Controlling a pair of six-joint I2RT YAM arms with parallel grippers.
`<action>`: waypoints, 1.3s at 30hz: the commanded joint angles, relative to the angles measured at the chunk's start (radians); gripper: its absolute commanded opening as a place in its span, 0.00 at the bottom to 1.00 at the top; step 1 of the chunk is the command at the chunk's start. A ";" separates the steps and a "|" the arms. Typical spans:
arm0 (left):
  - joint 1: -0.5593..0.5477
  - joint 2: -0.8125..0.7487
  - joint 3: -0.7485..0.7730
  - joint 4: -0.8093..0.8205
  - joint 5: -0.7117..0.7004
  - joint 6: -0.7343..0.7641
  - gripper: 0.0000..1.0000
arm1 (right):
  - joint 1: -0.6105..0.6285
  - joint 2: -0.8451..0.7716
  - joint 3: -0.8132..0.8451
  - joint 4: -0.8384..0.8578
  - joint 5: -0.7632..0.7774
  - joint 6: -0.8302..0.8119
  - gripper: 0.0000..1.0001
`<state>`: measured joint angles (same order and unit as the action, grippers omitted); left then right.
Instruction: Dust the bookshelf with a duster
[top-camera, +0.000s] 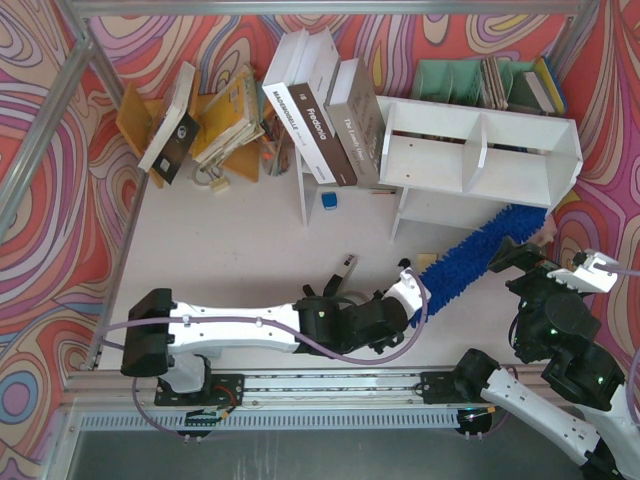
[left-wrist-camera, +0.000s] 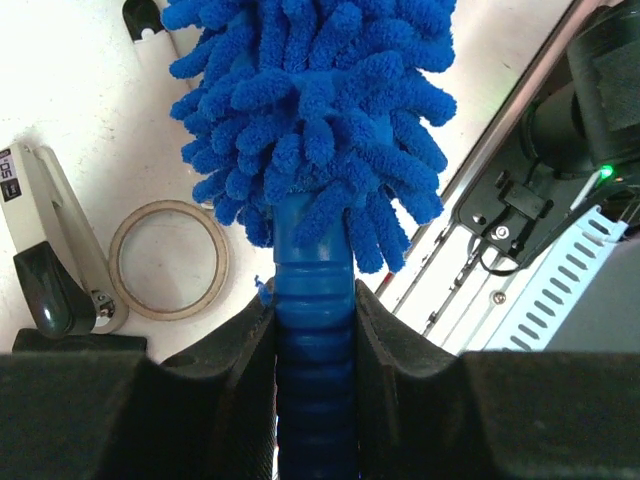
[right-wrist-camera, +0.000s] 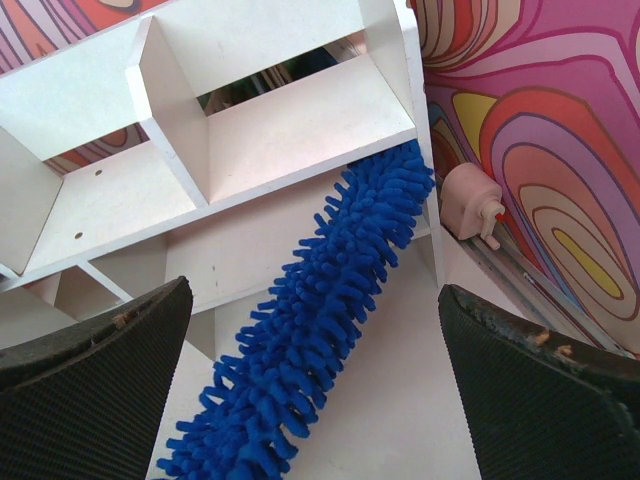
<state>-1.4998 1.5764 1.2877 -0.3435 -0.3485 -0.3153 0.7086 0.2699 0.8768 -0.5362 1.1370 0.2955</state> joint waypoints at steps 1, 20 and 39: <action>0.004 0.056 0.044 0.008 -0.024 -0.007 0.00 | 0.008 0.001 -0.005 0.007 0.020 0.000 0.99; 0.007 -0.020 -0.034 -0.290 -0.401 -0.396 0.00 | 0.008 0.003 -0.009 0.011 0.015 0.002 0.99; 0.006 0.197 0.225 -0.355 -0.418 -0.377 0.00 | 0.008 -0.001 -0.011 0.013 0.015 -0.003 0.99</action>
<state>-1.4971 1.7550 1.4540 -0.6617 -0.6865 -0.6769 0.7086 0.2699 0.8738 -0.5365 1.1366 0.2951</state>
